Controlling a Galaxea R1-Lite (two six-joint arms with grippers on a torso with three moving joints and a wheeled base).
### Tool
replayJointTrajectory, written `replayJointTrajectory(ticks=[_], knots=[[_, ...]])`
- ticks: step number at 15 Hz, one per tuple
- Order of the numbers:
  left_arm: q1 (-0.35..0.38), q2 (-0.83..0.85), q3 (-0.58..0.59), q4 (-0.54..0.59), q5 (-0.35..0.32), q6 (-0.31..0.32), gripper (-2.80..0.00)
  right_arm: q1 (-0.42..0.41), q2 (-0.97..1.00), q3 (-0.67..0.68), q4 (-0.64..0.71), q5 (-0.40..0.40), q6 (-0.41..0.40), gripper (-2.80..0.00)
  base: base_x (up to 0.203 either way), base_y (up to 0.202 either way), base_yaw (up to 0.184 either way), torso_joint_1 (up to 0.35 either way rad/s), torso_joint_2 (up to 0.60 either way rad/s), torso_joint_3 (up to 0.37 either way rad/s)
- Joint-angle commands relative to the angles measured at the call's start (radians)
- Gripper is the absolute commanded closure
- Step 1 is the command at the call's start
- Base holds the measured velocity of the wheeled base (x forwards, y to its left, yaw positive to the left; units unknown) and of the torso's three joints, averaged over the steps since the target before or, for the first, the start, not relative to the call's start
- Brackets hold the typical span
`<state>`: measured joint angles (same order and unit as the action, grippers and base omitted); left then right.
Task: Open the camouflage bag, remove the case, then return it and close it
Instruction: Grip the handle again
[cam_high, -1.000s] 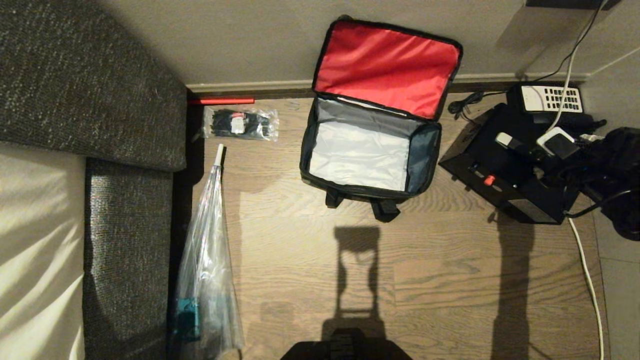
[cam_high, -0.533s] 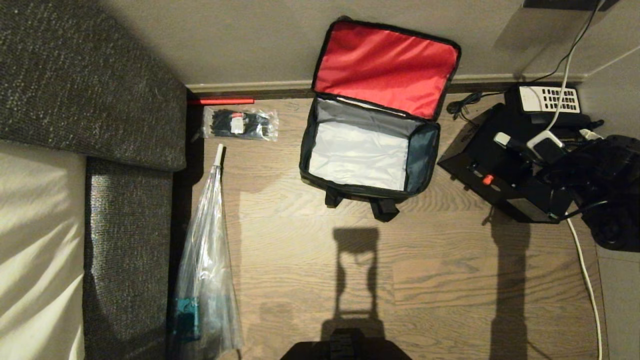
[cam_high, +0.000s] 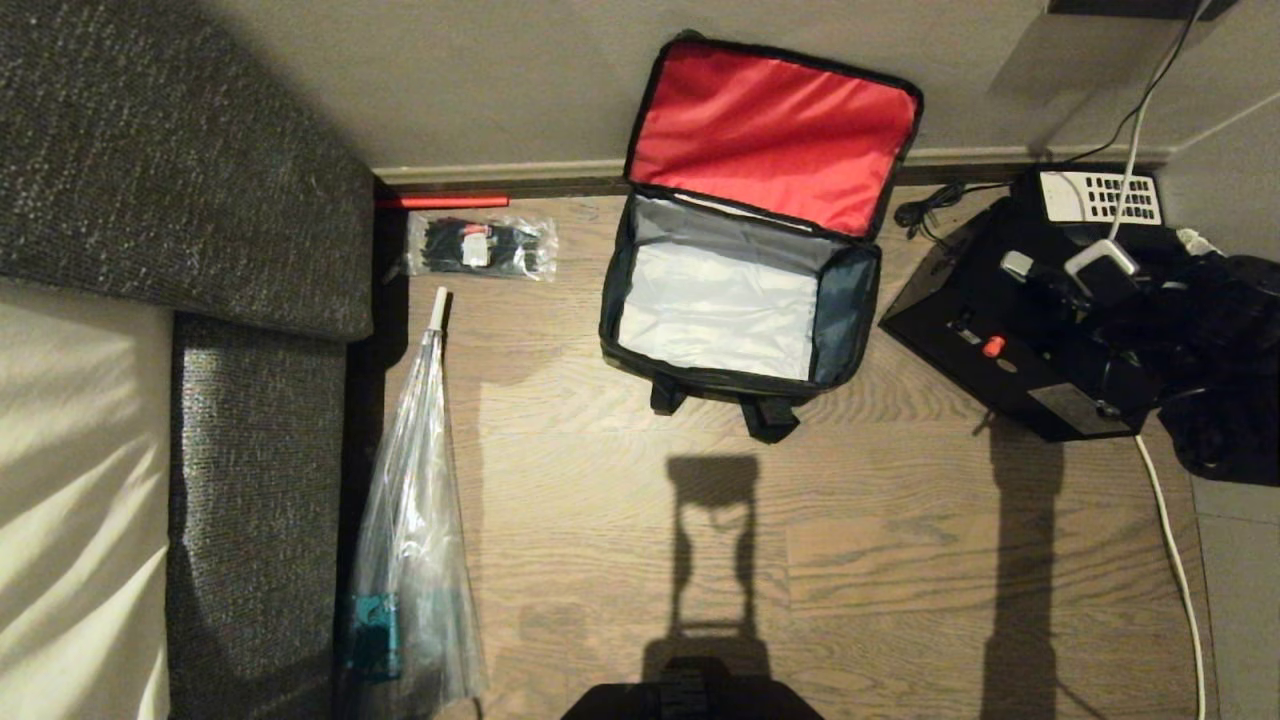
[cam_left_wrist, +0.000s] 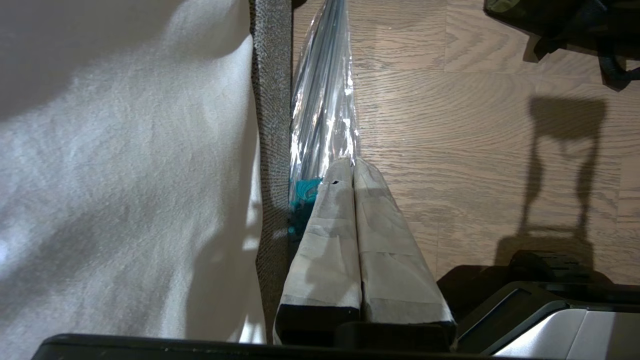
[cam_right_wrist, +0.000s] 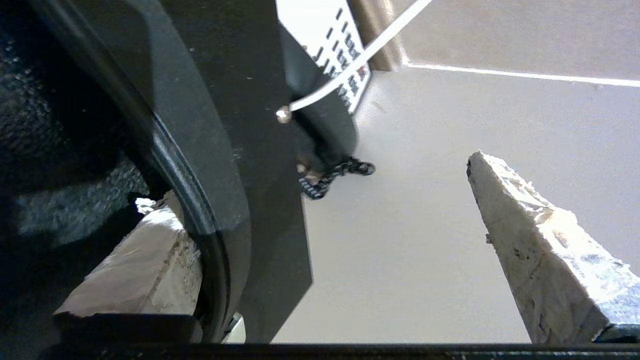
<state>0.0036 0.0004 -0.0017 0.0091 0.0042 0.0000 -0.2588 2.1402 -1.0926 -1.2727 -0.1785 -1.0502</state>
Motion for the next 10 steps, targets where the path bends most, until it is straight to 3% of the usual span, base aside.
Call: replayJointTrajectory(ticks=[1,4,8,10], knots=[[-0.001,0.000,0.000,0.000,0.000,0.000,0.00,-0.016,0.004,-0.023,-0.002,0.001,-0.012,-2.80,0.000,0.000,0.000,0.000,0.00,0.000],[-0.001,0.000,0.000,0.000,0.000,0.000,0.00,-0.043,-0.003,-0.030,-0.002,0.090,-0.012,-2.80,0.000,0.000,0.000,0.000,0.00,0.000],[-0.001,0.000,0.000,0.000,0.000,0.000,0.00,-0.042,0.005,0.014,0.022,0.086,-0.011,-2.80,0.000,0.000,0.000,0.000,0.00,0.000],[-0.001,0.000,0.000,0.000,0.000,0.000,0.00,-0.035,0.032,0.028,0.025,0.038,-0.005,-2.80,0.000,0.000,0.000,0.000,0.00,0.000]])
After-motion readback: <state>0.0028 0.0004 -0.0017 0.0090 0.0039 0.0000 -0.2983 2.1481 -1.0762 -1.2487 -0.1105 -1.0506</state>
